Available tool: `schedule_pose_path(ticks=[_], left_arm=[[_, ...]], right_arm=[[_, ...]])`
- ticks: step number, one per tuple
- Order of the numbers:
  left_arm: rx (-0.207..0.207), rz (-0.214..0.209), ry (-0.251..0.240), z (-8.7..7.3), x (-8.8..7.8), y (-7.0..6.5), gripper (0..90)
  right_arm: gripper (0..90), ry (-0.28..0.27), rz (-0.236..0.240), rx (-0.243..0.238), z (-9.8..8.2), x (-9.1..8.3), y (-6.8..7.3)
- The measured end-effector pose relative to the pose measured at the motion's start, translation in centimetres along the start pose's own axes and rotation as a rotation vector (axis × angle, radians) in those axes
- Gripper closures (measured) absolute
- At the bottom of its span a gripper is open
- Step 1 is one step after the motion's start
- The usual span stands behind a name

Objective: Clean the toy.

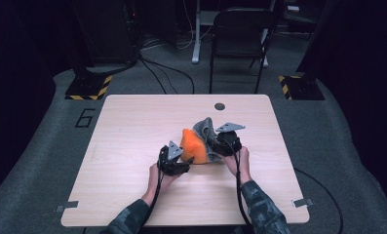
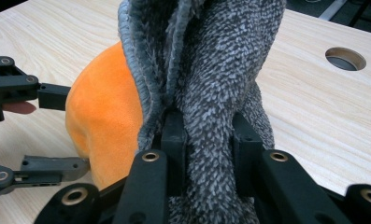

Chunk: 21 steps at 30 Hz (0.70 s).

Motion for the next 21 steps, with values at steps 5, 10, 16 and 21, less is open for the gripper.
schedule_pose_path(ticks=[5,10,16,21], left_arm=[[0.009,0.009,-0.009,-0.2,0.2,0.1,44.5],[0.003,0.012,-0.025,-0.3,0.0,0.1,62.1],[-0.034,-0.004,-0.027,0.1,-0.3,0.2,74.9],[-0.08,-0.021,-0.027,0.6,-0.9,0.2,77.7]], right_arm=[[71.6,-0.01,0.01,0.006,0.0,0.1,-0.1],[71.2,-0.017,0.012,0.018,0.0,0.0,-0.2],[70.6,-0.03,-0.005,0.006,0.3,-0.5,-0.2],[70.7,-0.069,-0.021,-0.006,1.2,-1.5,0.3]])
Point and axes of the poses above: each handheld gripper's, and its own axes: x roughly forward along the jaws, z roughly out of its top, y roughly to its left, the point moved 5 cm from there along x, roughly forward along the jaws, and after that the axes turned 5 degrees about -x, right-handed, at the moved point
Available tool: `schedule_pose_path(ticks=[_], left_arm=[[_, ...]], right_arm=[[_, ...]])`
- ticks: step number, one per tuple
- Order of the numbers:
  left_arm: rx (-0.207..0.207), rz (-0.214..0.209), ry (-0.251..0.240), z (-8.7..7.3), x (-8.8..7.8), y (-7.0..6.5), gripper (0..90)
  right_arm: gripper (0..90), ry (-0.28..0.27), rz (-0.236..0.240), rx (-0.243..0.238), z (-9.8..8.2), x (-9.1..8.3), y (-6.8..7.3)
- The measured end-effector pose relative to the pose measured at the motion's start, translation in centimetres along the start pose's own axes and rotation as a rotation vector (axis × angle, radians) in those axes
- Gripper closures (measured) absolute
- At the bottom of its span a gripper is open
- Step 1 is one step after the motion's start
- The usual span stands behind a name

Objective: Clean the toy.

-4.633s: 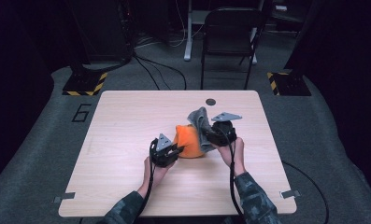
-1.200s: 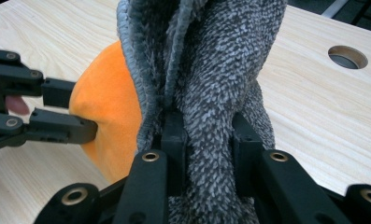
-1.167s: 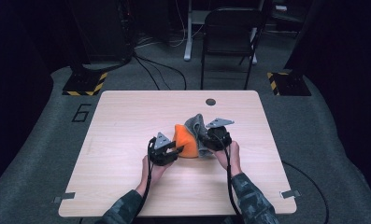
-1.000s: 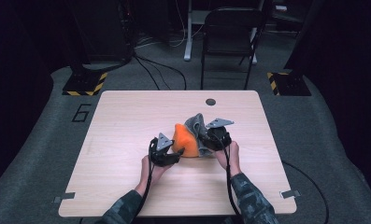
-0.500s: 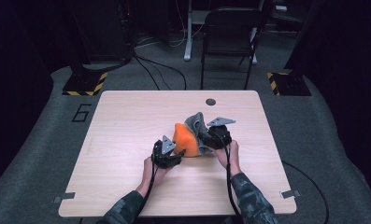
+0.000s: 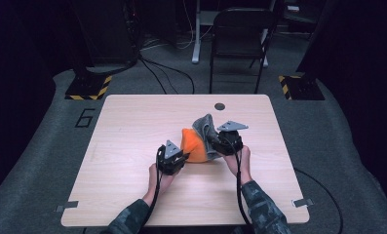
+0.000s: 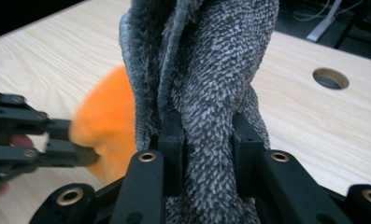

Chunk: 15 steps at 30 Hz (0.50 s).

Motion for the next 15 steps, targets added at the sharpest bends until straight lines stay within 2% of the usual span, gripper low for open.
schedule_pose_path(ticks=[5,8,9,10,12,15], left_arm=[[-0.037,-0.014,-0.001,0.5,-0.6,-0.5,78.1],[-0.05,-0.029,-0.006,0.7,-0.8,-1.2,77.7],[-0.031,-0.035,0.0,0.7,-0.9,-1.3,77.7],[-0.047,-0.035,-0.008,0.7,-0.9,-1.6,77.7],[-0.033,-0.039,0.008,0.6,-0.9,-1.6,77.9],[-0.049,-0.037,0.01,0.4,-0.6,-1.1,78.0]], right_arm=[[70.7,-0.02,0.023,-0.029,1.4,-0.8,2.2],[70.5,-0.015,0.04,-0.072,1.9,-0.7,4.1],[70.3,-0.012,0.039,-0.088,1.9,-0.5,4.7],[70.2,-0.003,0.031,-0.111,1.8,-0.3,5.1],[70.4,0.032,-0.009,-0.151,1.4,0.4,5.5],[70.7,0.036,-0.032,-0.151,0.7,1.3,5.2]])
Point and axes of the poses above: each handheld gripper's, and its own axes: x roughly forward along the jaws, z roughly out of its top, y roughly to its left, the point moved 5 cm from there along x, roughly forward along the jaws, and after that the axes turned 5 degrees about -x, right-handed, at the moved point
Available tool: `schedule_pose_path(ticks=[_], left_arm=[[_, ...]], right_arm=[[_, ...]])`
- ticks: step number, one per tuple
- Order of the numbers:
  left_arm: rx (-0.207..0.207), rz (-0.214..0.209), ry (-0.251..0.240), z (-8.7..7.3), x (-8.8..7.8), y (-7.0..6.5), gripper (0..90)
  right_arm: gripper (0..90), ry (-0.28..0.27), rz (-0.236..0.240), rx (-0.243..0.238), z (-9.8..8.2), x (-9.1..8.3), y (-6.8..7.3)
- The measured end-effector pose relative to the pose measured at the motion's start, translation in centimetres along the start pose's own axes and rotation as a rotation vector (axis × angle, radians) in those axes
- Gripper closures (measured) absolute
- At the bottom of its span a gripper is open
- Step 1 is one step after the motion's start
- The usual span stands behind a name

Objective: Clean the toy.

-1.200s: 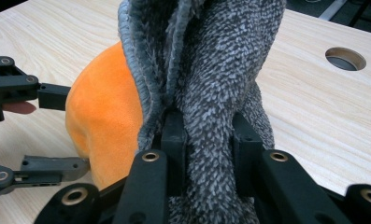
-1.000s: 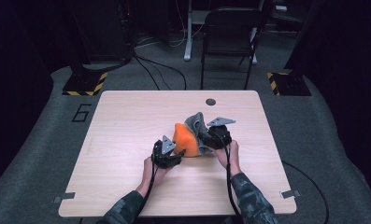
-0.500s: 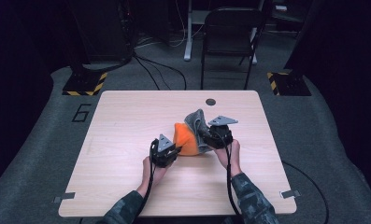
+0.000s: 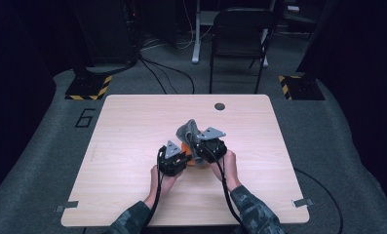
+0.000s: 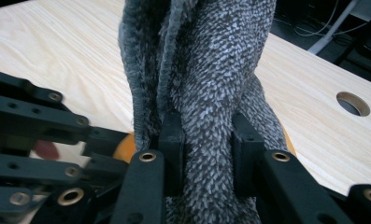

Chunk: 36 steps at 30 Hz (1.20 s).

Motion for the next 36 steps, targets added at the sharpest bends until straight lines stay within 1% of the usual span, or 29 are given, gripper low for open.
schedule_pose_path(ticks=[1,3,4,5,6,7,9,10,12,15,16,18,20,22,23,26,27,28,29,31,33,36], left_arm=[[-0.001,0.005,-0.007,0.0,0.1,0.1,78.1],[-0.01,0.0,-0.004,-0.1,0.1,0.4,78.1],[-0.011,0.009,-0.013,-0.1,0.2,0.4,78.1],[-0.015,0.009,-0.011,-0.1,0.2,0.6,78.1],[-0.018,0.005,-0.009,-0.1,0.2,0.7,78.1],[-0.022,0.008,-0.013,-0.1,0.2,0.8,78.1],[-0.032,0.006,-0.015,-0.2,0.3,1.0,78.1],[-0.035,0.002,-0.013,-0.2,0.3,1.1,78.0],[-0.032,-0.001,-0.015,-0.2,0.3,1.1,78.0],[-0.031,-0.002,-0.016,-0.2,0.4,1.1,77.9],[-0.03,-0.003,-0.015,-0.2,0.3,1.2,77.9],[-0.031,-0.003,-0.015,-0.2,0.3,1.3,77.8],[-0.03,-0.008,-0.009,-0.3,0.3,1.3,77.8],[-0.028,-0.011,-0.009,-0.3,0.3,1.4,77.8],[-0.027,-0.012,-0.01,-0.3,0.3,1.3,77.6],[-0.025,-0.007,-0.016,-0.3,0.4,1.3,77.3],[-0.024,-0.012,-0.011,-0.3,0.3,1.4,77.3],[-0.024,-0.009,-0.017,-0.3,0.4,1.4,77.2],[-0.022,-0.008,-0.017,-0.3,0.4,1.4,77.2],[-0.02,-0.009,-0.017,-0.3,0.4,1.3,77.2],[-0.018,-0.009,-0.017,-0.3,0.4,1.3,77.1],[-0.016,-0.009,-0.017,-0.4,0.4,1.3,77.0]], right_arm=[[70.7,0.0,0.005,-0.001,-0.2,0.2,-0.1],[70.8,0.002,-0.007,-0.016,-0.3,0.3,-0.3],[70.8,0.004,-0.007,-0.015,-0.3,0.3,-0.4],[70.9,0.004,-0.012,-0.01,-0.4,0.3,-0.5],[70.9,0.014,-0.027,-0.013,-0.5,0.2,-0.7],[70.8,0.013,-0.032,-0.016,-0.6,0.2,-0.9],[70.8,0.021,-0.034,0.007,-1.0,0.2,-1.4],[70.8,0.015,-0.034,0.001,-1.1,0.2,-1.8],[70.7,0.02,-0.028,0.031,-1.4,0.2,-2.3],[70.6,0.031,-0.035,0.054,-1.7,0.2,-2.7],[70.6,0.033,-0.037,0.045,-1.8,0.2,-2.9],[70.5,0.044,-0.036,0.066,-2.0,0.1,-3.3],[70.4,0.057,-0.043,0.085,-2.4,0.1,-4.0],[70.3,0.068,-0.037,0.105,-2.9,0.2,-4.7],[70.3,0.074,-0.029,0.132,-3.2,0.2,-5.0],[70.4,0.098,-0.036,0.154,-3.9,0.4,-5.9],[70.4,0.108,-0.041,0.159,-4.2,0.5,-6.2],[70.5,0.119,-0.047,0.179,-4.5,0.6,-6.4],[70.6,0.122,-0.048,0.186,-4.8,0.8,-6.6],[70.7,0.147,-0.05,0.208,-5.4,1.1,-6.9],[70.8,0.159,-0.047,0.221,-5.9,1.5,-7.1],[70.8,0.196,-0.043,0.233,-6.7,2.2,-7.4]])
Point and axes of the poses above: each handheld gripper's, and its own axes: x roughly forward along the jaws, z roughly out of its top, y roughly to its left, the point moved 5 cm from there along x, roughly forward along the jaws, and after that the axes turned 5 degrees about -x, right-handed, at the moved point
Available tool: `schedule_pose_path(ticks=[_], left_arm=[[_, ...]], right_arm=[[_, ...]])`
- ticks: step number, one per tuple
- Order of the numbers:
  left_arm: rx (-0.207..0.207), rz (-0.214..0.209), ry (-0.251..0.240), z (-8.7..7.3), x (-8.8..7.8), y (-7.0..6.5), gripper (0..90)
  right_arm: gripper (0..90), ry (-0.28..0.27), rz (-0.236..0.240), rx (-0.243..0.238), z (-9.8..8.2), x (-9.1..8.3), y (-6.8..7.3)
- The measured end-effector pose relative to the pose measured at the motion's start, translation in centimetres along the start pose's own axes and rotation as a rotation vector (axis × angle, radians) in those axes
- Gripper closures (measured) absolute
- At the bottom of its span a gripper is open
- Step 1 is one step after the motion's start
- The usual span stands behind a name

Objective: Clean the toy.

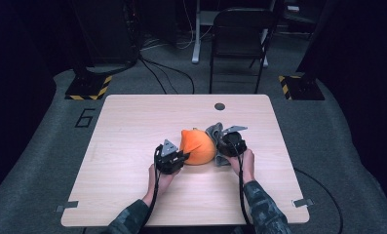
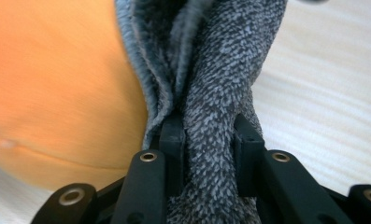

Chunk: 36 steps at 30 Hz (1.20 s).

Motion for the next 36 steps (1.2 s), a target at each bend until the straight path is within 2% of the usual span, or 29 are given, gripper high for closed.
schedule_pose_path(ticks=[4,6,9,11,13,15,18,21,24,26,32,35,36], left_arm=[[0.004,-0.002,0.004,0.0,0.0,0.0,76.6],[0.009,-0.002,0.002,-0.1,0.0,0.1,76.4],[0.011,-0.004,0.0,-0.1,0.0,0.1,76.1],[0.01,-0.005,0.001,-0.1,0.0,0.1,76.0],[0.021,-0.003,0.004,-0.1,-0.1,0.1,76.0],[0.017,-0.003,0.001,-0.1,0.0,0.1,76.0],[0.018,-0.002,-0.001,0.0,0.0,0.1,75.9],[0.021,0.0,-0.006,0.0,0.0,0.0,76.0],[0.02,0.002,-0.005,0.0,0.0,0.0,76.0],[0.022,0.001,-0.007,0.0,0.0,0.0,75.9],[0.04,-0.009,-0.003,0.0,-0.1,-0.4,75.9],[0.041,-0.005,-0.008,0.0,-0.1,-0.5,75.9],[0.037,-0.008,-0.012,0.0,-0.1,-0.6,75.9]], right_arm=[[70.7,0.065,0.026,0.022,-1.1,1.4,-0.5],[70.2,0.113,0.039,0.004,-1.7,2.2,-0.5],[70.3,0.122,0.034,0.001,-1.7,2.4,-0.7],[71.2,0.114,0.017,0.003,-1.5,2.0,-0.8],[72.0,0.097,0.005,0.025,-1.2,1.3,-1.2],[72.5,0.066,-0.009,0.029,-0.6,0.5,-1.6],[72.5,-0.011,0.009,0.047,0.7,-1.3,-1.5],[72.5,-0.079,0.033,0.019,1.9,-2.9,-0.8],[72.4,-0.124,0.063,0.002,3.1,-4.0,0.8],[72.3,-0.154,0.085,-0.033,3.8,-4.5,2.2],[72.3,-0.2,0.163,-0.086,5.2,-5.5,5.7],[72.3,-0.221,0.206,-0.078,5.4,-5.6,6.7],[72.3,-0.221,0.206,-0.078,5.4,-5.6,6.7]])
Point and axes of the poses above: each handheld gripper's, and its own axes: x roughly forward along the jaws, z roughly out of its top, y roughly to its left, the point moved 5 cm from there along x, roughly forward along the jaws, and after that the axes turned 5 degrees about -x, right-handed, at the moved point
